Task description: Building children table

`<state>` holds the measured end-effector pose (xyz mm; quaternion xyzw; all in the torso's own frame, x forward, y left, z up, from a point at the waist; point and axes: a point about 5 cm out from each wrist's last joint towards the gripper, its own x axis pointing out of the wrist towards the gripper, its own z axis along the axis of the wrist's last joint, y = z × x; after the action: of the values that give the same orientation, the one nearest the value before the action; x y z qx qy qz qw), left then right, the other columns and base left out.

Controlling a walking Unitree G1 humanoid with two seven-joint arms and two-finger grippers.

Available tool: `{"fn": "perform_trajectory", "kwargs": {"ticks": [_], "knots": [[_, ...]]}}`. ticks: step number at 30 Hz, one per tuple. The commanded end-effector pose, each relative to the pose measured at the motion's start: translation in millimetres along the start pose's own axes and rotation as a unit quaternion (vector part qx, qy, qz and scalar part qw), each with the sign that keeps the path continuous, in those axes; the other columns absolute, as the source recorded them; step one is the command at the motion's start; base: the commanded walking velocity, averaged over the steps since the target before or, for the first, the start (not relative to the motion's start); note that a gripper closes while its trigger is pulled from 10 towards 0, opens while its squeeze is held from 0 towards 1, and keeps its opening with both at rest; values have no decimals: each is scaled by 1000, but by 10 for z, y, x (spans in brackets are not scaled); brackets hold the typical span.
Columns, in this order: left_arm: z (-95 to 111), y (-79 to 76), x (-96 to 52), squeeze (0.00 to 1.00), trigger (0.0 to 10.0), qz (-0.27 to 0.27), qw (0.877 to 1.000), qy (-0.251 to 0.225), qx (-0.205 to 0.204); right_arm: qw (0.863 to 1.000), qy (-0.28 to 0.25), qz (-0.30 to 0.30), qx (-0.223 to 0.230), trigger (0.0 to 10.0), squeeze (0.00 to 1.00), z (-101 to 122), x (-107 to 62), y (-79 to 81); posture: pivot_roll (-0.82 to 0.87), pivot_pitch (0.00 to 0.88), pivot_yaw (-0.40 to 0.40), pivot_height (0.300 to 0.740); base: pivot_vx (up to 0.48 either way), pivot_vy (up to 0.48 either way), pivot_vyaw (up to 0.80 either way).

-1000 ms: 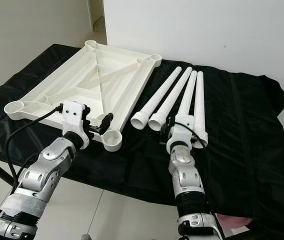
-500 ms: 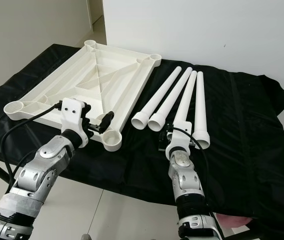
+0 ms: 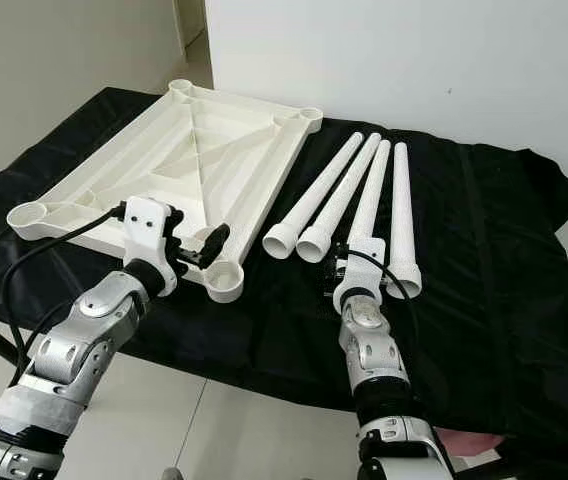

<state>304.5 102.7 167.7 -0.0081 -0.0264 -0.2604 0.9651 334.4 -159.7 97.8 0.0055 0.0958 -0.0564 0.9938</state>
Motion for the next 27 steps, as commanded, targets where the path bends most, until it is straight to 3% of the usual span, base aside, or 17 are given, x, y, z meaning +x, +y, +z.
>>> {"fn": "perform_trajectory", "kwargs": {"ticks": [1,6,7,8,9,13,16,17,18,20,21,27], "knots": [[-13,-92,-29,0,10000,-76,997,1,5,1000,5,5,5,0,0,-38,4,24,-13,0,0,740,0,0,0],[19,-86,-30,0,10000,-81,997,-4,-4,1000,-23,-4,10,0,0,15,-14,3,-11,0,-1,740,0,0,0],[38,-86,-29,0,10000,-85,996,-6,-13,999,-51,-12,13,9216,0,80,-28,-14,-12,0,2,740,0,0,0],[52,-86,-28,0,10000,-90,996,-8,-22,997,-76,-15,16,10000,0,142,-44,-23,-12,0,2,740,0,0,0],[52,-86,-28,0,10000,-90,996,-8,-22,997,-76,-15,16,10000,0,142,-44,-23,-12,0,2,740,0,0,0],[117,-78,-21,0,10000,-107,993,-19,-45,986,-165,-8,13,10000,0,339,-136,-48,-10,0,2,740,0,0,0],[126,-68,-6,0,10000,-121,992,-18,-45,983,-182,-1,15,10000,0,357,-167,-54,-10,0,2,740,0,0,0],[130,-65,-2,71,10000,-124,991,-18,-42,982,-186,1,16,10000,0,364,-173,-53,-10,0,3,740,0,0,0],[130,-65,-2,71,10000,-124,991,-18,-42,982,-186,1,16,10000,0,364,-173,-53,-10,0,3,740,0,0,0],[121,-58,3,71,10000,-139,988,-12,-59,980,-199,3,9,10000,0,387,-187,-57,-10,0,3,740,0,0,0],[121,-57,6,1000,10000,-152,985,-8,-76,977,-212,13,1,10000,0,414,-206,-42,-12,0,4,740,0,0,0],[188,-82,39,1000,10000,-200,973,-7,-113,968,-242,66,-21,10000,0,441,-270,63,-10,0,0,740,0,0,0]]}}
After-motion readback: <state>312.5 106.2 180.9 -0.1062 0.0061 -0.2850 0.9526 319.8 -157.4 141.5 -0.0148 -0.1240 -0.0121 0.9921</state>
